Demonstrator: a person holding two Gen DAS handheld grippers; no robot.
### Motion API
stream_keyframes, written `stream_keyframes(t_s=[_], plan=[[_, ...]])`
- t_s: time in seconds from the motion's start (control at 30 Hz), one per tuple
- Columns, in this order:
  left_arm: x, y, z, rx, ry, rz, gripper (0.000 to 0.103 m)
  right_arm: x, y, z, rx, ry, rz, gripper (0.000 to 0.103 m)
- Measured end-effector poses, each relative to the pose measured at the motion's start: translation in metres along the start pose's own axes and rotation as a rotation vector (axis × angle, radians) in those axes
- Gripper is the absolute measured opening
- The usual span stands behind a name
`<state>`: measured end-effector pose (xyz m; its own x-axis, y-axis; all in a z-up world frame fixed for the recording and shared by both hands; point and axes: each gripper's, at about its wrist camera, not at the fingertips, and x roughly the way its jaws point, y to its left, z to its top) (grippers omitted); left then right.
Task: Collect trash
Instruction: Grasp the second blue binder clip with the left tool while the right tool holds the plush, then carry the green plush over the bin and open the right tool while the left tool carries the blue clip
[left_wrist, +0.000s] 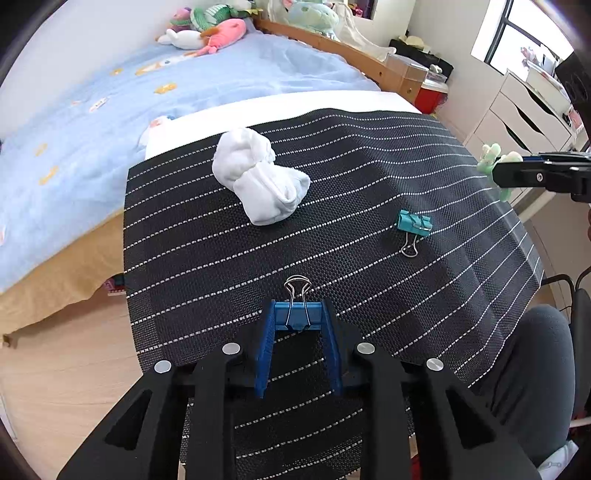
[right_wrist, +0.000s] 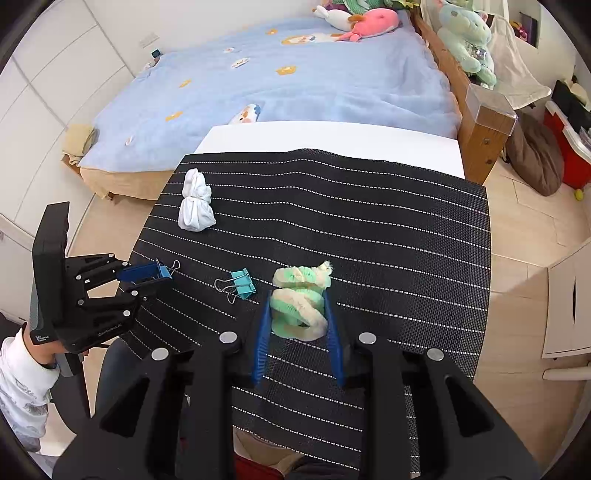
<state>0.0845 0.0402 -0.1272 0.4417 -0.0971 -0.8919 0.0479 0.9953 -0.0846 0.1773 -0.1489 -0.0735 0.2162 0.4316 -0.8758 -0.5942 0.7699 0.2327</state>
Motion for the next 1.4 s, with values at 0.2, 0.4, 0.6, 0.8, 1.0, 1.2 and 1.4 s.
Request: stream_keyframes(t_s=[0.2,0.4,0.6,0.8,1.0,1.2,1.4], plan=[[-0.017,-0.005,0.000,0.014,-0.032,-0.001,0.024,-0.006,0.004,-0.005,-0.011,-0.017,-0.007,0.027],[-0.044,-0.016,-0.004,0.024,-0.080,-0.010,0.024,-0.021,0.014,-0.015,-0.034,-0.051,-0.009,0.027],[-0.073,-0.029,-0.006,0.034,-0.139,-0.016,0.025,-0.043,0.024,-0.030,-0.059,-0.097,-0.007,0.027],[-0.104,-0.044,-0.012,0.052,-0.199,-0.021,0.025,-0.066,0.034,-0.047,-0.087,-0.143,-0.002,0.027],[-0.129,-0.059,-0.021,0.063,-0.259,-0.027,0.025,-0.088,0.049,-0.069,-0.118,-0.193,0.003,0.027],[-0.143,-0.071,-0.038,0.069,-0.291,-0.045,0.025,-0.101,0.061,-0.097,-0.128,-0.221,0.021,0.027],[-0.148,-0.084,-0.058,0.084,-0.288,-0.073,0.025,-0.111,0.067,-0.126,-0.129,-0.229,0.038,0.027]])
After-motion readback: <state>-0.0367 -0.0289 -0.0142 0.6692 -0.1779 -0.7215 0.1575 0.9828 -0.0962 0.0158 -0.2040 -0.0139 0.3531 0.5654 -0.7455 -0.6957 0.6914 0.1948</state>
